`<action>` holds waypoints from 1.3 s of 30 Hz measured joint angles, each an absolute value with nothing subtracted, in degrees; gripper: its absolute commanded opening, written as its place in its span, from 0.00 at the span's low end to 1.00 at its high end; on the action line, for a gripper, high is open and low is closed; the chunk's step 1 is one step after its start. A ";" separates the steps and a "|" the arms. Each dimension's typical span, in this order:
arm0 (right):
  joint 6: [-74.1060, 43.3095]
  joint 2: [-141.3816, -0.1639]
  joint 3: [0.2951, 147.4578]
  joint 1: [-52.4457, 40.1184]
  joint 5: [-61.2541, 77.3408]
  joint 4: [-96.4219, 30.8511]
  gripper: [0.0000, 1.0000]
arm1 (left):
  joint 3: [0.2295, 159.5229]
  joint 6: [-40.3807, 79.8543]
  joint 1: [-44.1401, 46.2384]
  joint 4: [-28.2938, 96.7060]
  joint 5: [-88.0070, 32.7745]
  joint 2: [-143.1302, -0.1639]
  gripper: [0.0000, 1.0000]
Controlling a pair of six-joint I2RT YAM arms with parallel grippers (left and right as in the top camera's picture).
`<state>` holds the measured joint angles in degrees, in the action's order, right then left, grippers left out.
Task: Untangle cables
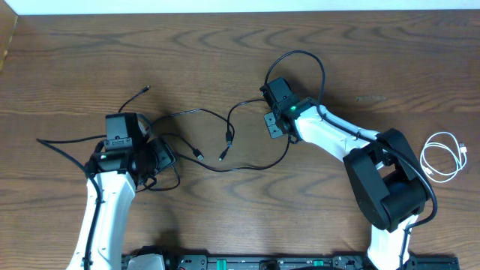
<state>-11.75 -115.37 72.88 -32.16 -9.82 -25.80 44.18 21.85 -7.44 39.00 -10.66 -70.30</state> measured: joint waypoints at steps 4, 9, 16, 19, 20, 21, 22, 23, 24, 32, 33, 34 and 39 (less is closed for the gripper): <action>-11.75 -115.37 72.88 -32.21 -9.80 -25.67 0.45 | 44.16 21.91 -7.44 38.22 -10.66 -70.89 0.61; -11.75 -115.37 72.88 -32.36 -9.80 -25.63 0.45 | 43.88 22.28 -7.44 35.48 -10.90 -72.99 0.07; -11.75 -115.37 72.88 -32.71 -9.74 -25.52 0.45 | 43.75 20.47 -7.44 30.76 -12.21 -73.71 0.07; -11.75 -115.37 72.88 -32.71 -9.69 -25.39 0.45 | 43.81 19.18 -7.44 29.82 -12.34 -70.85 0.07; -11.75 -115.37 72.88 -32.71 -9.67 -25.34 0.44 | 43.81 19.00 -7.44 29.56 -12.29 -69.58 0.07; -11.75 -115.37 72.88 -32.71 -9.65 -25.23 0.45 | 43.86 18.76 -7.44 29.36 -12.29 -67.33 0.07; -11.75 -115.37 72.88 -32.71 -9.65 -25.21 0.44 | 43.90 18.55 -7.44 29.32 -12.34 -65.63 0.07; -11.75 -115.37 72.88 -32.71 -9.65 -25.19 0.44 | 44.01 18.13 -7.44 29.34 -12.29 -63.16 0.07; -11.75 -115.37 72.88 -32.71 -9.65 -25.21 0.44 | 44.18 18.06 -7.44 29.43 -12.10 -61.36 0.07; -11.75 -115.37 72.88 -32.86 -9.63 -25.06 0.44 | 44.40 17.93 -4.84 30.00 -9.39 -57.34 0.08; -11.75 -115.37 72.88 -32.86 -9.63 -25.06 0.44 | 44.40 17.93 -4.10 29.93 -9.08 -57.65 0.08; -11.75 -115.37 72.88 -32.86 -9.63 -25.04 0.44 | 44.40 17.93 -3.38 29.74 -8.86 -58.06 0.08; -11.75 -115.37 72.88 -32.86 -9.58 -25.02 0.44 | 44.40 17.93 0.64 26.70 -8.64 -62.63 0.08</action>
<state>-11.75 -115.37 72.88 -32.86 -9.58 -25.02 44.40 17.93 0.64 26.70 -8.64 -62.63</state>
